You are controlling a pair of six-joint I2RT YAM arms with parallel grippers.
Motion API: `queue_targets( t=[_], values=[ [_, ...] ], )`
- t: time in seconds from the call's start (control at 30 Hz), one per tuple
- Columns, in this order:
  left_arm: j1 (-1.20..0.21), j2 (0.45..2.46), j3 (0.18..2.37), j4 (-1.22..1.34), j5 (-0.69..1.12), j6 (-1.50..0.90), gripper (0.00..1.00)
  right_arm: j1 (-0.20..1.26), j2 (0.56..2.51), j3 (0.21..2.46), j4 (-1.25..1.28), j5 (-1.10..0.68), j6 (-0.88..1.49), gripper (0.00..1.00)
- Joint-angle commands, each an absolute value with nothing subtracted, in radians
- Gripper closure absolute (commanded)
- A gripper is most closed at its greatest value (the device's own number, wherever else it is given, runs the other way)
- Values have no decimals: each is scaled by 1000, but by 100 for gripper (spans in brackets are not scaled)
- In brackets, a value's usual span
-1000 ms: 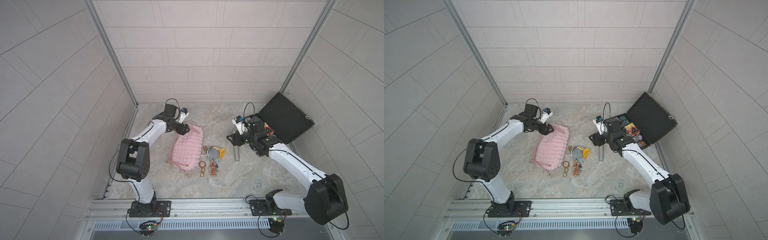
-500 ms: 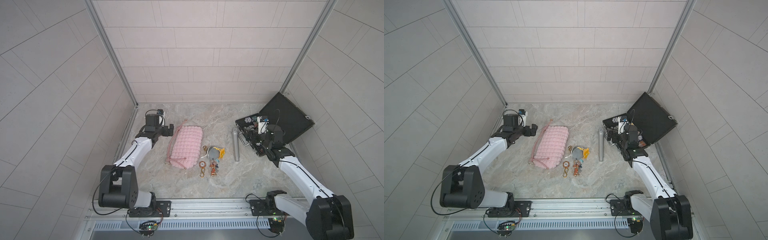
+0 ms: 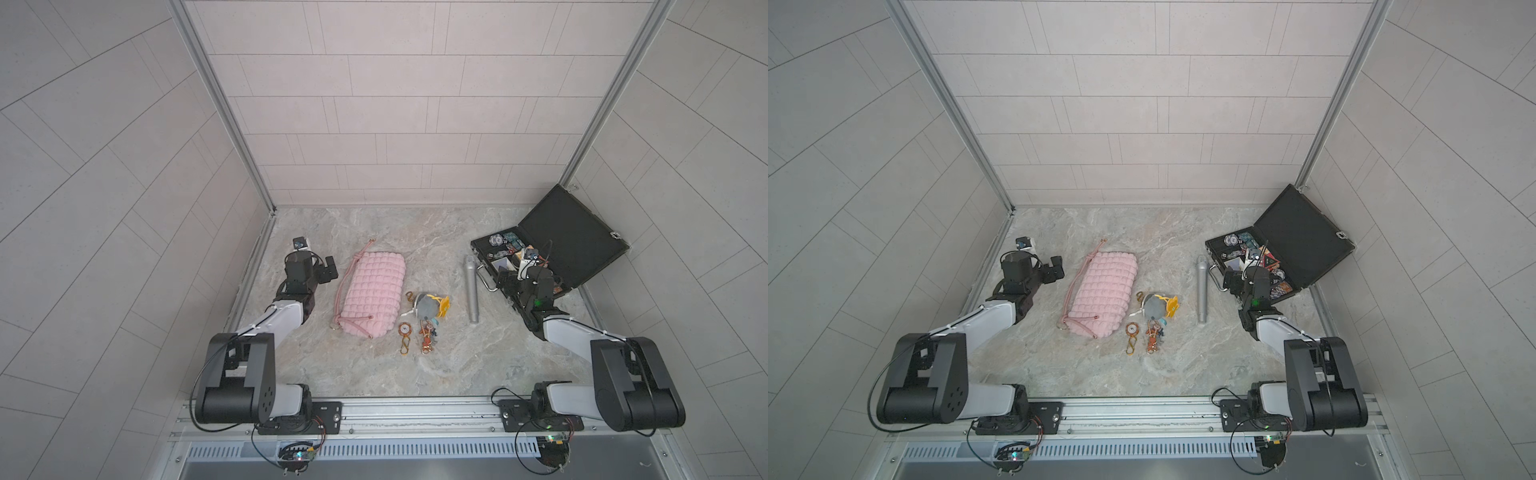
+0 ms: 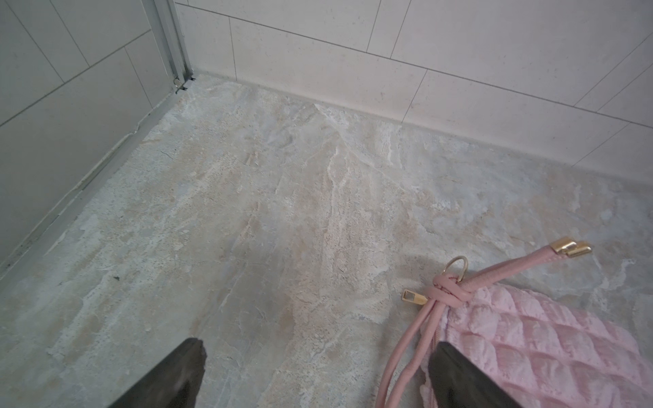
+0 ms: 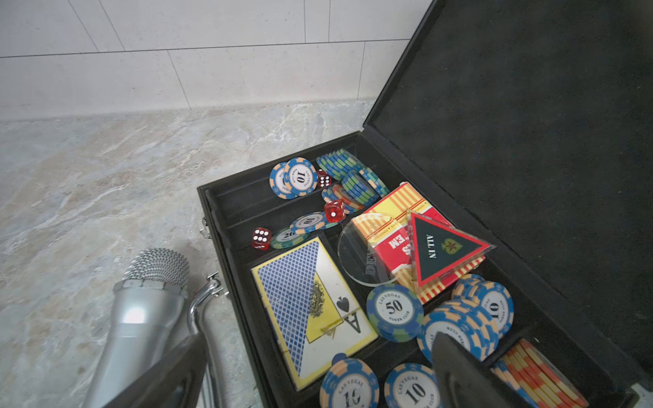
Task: Remove the decoration from the bag
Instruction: Reset both arms
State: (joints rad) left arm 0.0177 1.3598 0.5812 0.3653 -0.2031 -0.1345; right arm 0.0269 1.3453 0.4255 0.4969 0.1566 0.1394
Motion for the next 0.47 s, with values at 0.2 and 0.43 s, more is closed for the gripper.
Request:
queue_targets(
  t=[0.2,0.43],
  values=[
    [40,1353,514,481,-190,-135,0,-19,1477,398,779,86,114,0],
    [58,1358,519,478,-154,-144,0,-20,1496,407,777,55,100,0]
  ],
)
